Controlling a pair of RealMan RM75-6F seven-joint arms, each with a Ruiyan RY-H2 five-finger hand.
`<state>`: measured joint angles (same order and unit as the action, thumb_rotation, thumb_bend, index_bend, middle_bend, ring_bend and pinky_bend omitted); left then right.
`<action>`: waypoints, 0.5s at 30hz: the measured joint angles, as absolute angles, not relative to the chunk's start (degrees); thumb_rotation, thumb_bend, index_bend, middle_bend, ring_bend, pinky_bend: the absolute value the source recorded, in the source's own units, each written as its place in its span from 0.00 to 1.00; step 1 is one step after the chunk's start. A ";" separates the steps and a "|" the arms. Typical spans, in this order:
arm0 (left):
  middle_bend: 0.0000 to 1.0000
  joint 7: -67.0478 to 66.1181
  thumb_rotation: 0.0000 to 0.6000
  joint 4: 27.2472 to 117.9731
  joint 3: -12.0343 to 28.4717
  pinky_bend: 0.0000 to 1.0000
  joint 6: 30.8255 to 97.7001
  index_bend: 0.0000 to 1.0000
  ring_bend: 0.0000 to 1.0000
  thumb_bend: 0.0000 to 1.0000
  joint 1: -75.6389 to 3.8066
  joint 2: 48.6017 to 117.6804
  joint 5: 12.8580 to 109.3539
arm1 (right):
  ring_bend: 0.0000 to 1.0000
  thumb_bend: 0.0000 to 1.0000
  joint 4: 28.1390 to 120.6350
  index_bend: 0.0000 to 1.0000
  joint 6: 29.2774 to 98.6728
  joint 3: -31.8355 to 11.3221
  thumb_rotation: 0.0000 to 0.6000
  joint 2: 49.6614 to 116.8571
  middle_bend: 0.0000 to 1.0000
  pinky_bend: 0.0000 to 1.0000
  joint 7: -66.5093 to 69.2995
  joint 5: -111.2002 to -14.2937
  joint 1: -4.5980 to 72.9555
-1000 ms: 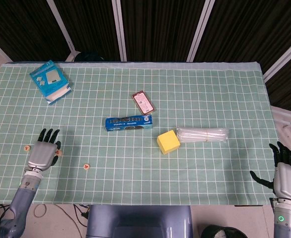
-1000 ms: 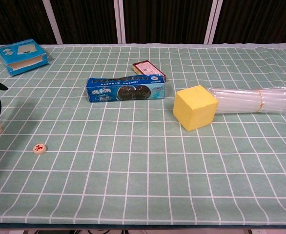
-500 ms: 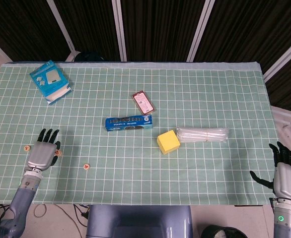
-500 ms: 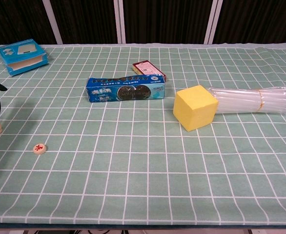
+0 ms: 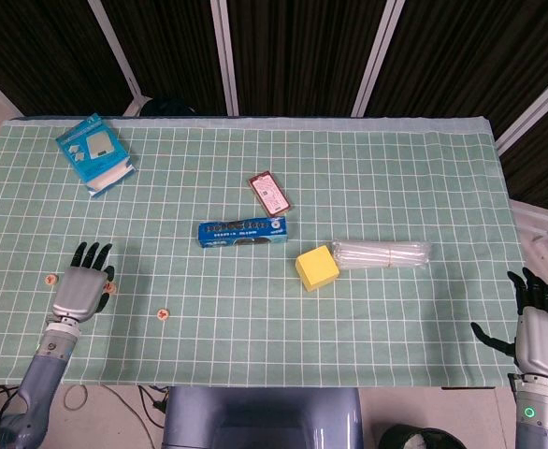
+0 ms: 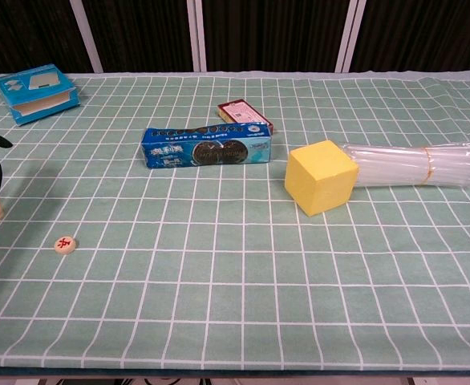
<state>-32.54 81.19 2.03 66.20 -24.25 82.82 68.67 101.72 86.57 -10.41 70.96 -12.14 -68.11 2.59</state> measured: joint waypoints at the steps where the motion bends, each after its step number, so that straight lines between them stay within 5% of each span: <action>1: 0.07 -32.55 1.00 81.16 2.04 0.00 66.20 0.46 0.00 0.31 -24.24 82.84 68.67 | 0.01 0.27 101.72 0.12 86.60 -10.41 1.00 70.96 0.05 0.00 -12.15 -68.11 2.59; 15: 0.07 -33.06 1.00 81.05 1.99 0.00 66.07 0.44 0.00 0.31 -24.19 83.06 68.75 | 0.01 0.27 101.71 0.12 86.77 -10.46 1.00 71.00 0.05 0.00 -12.33 -68.03 2.56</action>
<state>-33.06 81.05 1.99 66.07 -24.19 83.06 68.75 101.71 86.77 -10.46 71.00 -12.33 -68.03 2.56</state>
